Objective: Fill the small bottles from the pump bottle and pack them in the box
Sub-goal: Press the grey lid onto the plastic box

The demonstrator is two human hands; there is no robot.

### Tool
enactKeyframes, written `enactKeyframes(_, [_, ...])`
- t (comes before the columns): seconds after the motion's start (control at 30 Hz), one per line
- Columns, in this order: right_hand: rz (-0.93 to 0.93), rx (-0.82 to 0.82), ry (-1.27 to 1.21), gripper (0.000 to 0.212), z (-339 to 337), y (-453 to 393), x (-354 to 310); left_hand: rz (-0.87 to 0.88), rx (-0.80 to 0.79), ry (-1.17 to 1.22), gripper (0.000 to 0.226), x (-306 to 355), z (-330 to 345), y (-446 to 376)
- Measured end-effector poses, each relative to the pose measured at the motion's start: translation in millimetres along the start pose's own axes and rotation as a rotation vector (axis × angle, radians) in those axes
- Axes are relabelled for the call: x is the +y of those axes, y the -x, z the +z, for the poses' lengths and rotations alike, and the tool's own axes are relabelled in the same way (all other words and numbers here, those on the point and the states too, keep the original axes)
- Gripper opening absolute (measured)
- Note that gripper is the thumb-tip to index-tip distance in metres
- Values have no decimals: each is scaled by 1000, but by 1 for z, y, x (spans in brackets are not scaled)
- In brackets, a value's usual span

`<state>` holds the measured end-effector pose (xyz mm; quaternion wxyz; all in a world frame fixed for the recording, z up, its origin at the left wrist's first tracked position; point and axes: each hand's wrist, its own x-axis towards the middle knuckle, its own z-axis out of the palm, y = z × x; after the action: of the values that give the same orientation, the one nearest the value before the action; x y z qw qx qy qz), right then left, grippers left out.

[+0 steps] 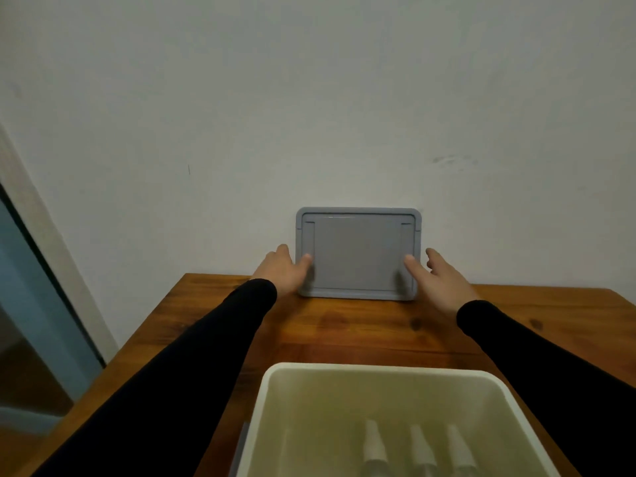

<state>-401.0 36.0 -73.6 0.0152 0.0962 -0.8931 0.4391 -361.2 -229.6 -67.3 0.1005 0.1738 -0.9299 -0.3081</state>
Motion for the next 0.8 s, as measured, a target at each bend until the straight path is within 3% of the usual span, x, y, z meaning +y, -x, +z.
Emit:
enactKeyframes(0.33, [16, -25, -236, 72, 6, -14, -6, 49, -50, 395, 52, 6, 10, -9])
enactKeyframes(0.6, [-71, 9, -270, 69, -26, 5, -30, 99, -25, 432, 62, 27, -19, 14])
enactKeyframes(0.8, [-141, 43, -295, 63, -58, 44, -59, 162, 40, 482, 50, 53, -57, 53])
